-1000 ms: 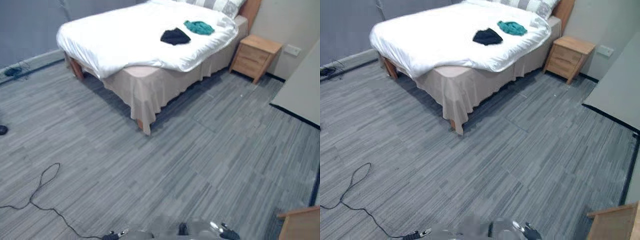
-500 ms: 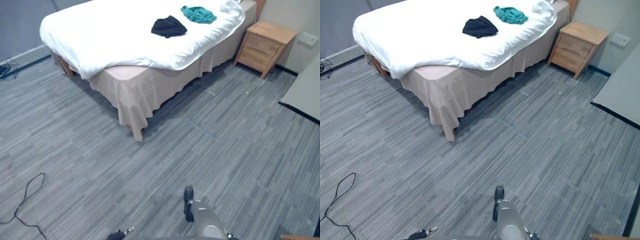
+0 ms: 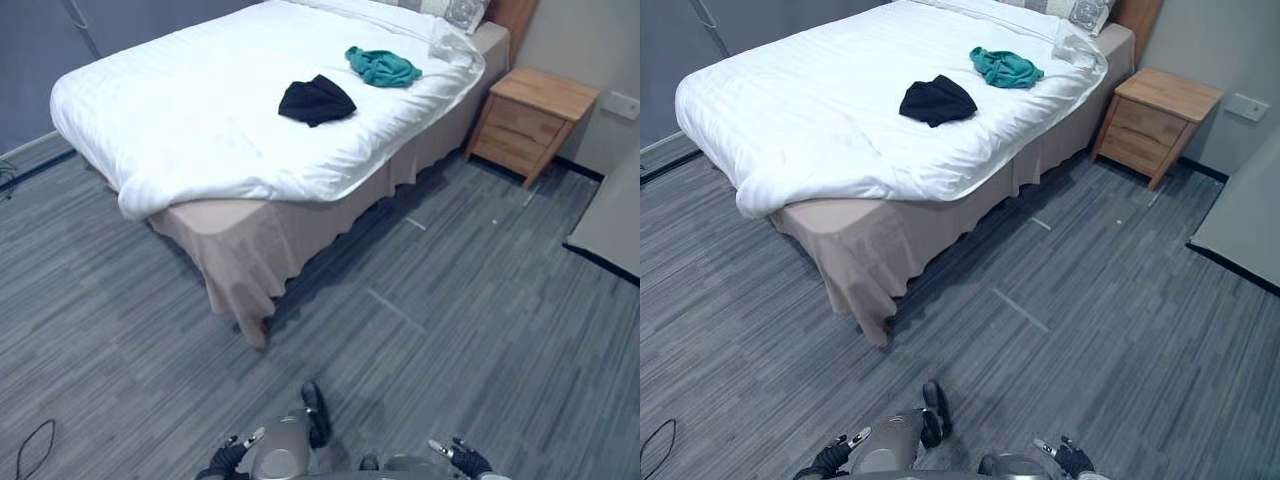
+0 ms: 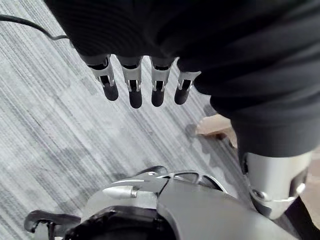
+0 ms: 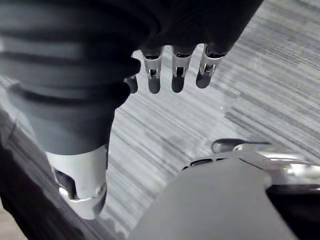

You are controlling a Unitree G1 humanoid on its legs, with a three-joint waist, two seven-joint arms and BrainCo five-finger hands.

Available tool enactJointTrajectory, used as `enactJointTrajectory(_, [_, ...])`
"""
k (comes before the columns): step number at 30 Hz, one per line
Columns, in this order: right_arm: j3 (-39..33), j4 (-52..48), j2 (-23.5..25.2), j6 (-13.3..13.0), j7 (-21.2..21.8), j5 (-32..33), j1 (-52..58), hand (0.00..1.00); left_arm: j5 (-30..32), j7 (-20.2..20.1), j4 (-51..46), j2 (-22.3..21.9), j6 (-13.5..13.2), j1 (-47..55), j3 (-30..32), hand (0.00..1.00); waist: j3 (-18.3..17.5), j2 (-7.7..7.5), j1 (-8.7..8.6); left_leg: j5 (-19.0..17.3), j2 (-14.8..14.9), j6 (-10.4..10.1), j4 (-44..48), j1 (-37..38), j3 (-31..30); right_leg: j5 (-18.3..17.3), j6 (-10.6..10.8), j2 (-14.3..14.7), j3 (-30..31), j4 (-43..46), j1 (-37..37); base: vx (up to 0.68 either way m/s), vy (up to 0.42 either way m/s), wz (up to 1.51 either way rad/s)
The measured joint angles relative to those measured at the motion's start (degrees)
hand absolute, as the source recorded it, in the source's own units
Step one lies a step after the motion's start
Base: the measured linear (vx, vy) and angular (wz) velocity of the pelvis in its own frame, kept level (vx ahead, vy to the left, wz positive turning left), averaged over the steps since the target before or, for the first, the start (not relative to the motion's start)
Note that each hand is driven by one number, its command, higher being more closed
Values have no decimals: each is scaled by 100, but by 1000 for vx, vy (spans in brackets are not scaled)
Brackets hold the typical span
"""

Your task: Tidy the bed and pick cloth on bed and put in laundry

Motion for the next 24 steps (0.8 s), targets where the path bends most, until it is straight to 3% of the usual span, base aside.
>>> enactJointTrajectory(1, [-7, 4, 75, -16, 49, -2, -89, 0, 2, 19, 29, 42, 44, -46, 11, 0, 38, -65, -41, -106, -100, 8, 0, 203, -102, 42, 63, -274, -102, 856, -308, 451, 141, 39])
enactJointTrajectory(3, [-34, 8, 80, -73, 149, -27, -126, 0, -2, 22, 54, 58, 36, -81, -59, 0, 107, -72, 12, -204, -162, -51, -220, 904, -565, -6, -53, -546, -376, 1247, -423, 581, 50, 55])
enactJointTrajectory(6, [-33, -11, 65, -186, 112, 44, -119, 0, -7, -1, 88, 56, 0, -119, -133, 0, 182, 116, -31, -271, 58, -303, -601, 1550, -1098, -19, -119, -463, -553, 488, -575, 412, -78, 75])
enactJointTrajectory(8, [-46, -12, 112, -204, 89, 256, -18, 0, -15, -12, 98, 126, -1, -294, -167, 0, 155, 27, -33, -328, 182, -503, -741, 1669, -1652, 184, -102, -425, -311, -666, -892, 369, -199, 129])
enactJointTrajectory(10, [-123, 2, 173, -135, 15, 514, 146, 0, 0, -55, 111, 161, 2, -431, -165, 0, 134, -32, -53, -425, 243, -731, -674, 1575, -2325, 878, -109, -376, 756, -1866, -1205, 323, -259, 145])
enactJointTrajectory(12, [-271, 13, 265, -88, -37, 636, 267, 0, 28, -104, 129, 174, 1, -347, -139, 0, 104, -77, -85, -560, 292, -966, -552, 1606, -2649, 1361, -73, -370, 1370, -2177, -1213, 326, -344, 117])
enactJointTrajectory(14, [-264, 42, 372, -41, -42, 676, 343, 0, 26, -109, 120, 257, -7, -90, -83, 0, -63, -322, -91, -737, 302, -1254, -444, 1681, -2802, 2247, -115, -335, 1503, -2373, -1132, 352, -433, 73])
enactJointTrajectory(15, [-227, 129, 486, 7, -30, 674, 354, 0, 24, -108, 135, 338, -3, 47, 18, 0, -183, -539, -6, -871, 248, -1465, -391, 1740, -2882, 2308, -89, -392, 1372, -2426, -1017, 358, -499, 21])
enactJointTrajectory(16, [-237, 222, 474, 31, -18, 673, 304, 0, 24, -112, 132, 299, -12, 85, 97, 0, -207, -492, 32, -938, 356, -1565, -306, 1744, -2881, 2162, -139, -322, 1329, -2571, -902, 328, -477, 16])
enactJointTrajectory(18, [-219, 210, 156, 50, -15, 670, 237, 0, 34, -131, 211, 18, -42, 131, 144, 0, -212, 28, -47, -888, 929, -1839, -334, 1760, -2891, 2242, -297, 186, 980, -3050, -540, 215, -392, 26])
enactJointTrajectory(19, [-195, 209, 94, 80, -13, 669, 236, 0, 35, -131, 210, -36, -57, 132, 140, 0, -226, 95, -52, -845, 1013, -1907, -399, 1760, -2881, 2245, -368, 270, 918, -3121, -515, 163, -368, 36])
enactJointTrajectory(20, [-168, 223, 7, 192, 3, 655, 219, 0, 35, -124, 209, -113, -170, 126, 135, 0, -237, 256, -39, -738, 1150, -2044, -486, 1781, -2854, 2225, -463, 396, 829, -3205, -446, 78, -259, 25])
enactJointTrajectory(22, [-169, 218, -90, 297, 101, 563, 211, 0, 6, -67, 212, -150, -345, 139, 119, 0, -243, 315, -42, -534, 1217, -2068, -436, 1730, -2656, 2149, -582, 432, 699, -3216, -385, 37, -215, 33])
enactJointTrajectory(24, [-175, 217, -99, 411, 179, 438, 238, 0, -206, 177, 161, -158, -719, 59, 88, 0, -234, 310, -89, -407, 1237, -1931, -111, 1562, -2177, 2013, -644, 372, 462, -3249, -282, -18, -137, 58])
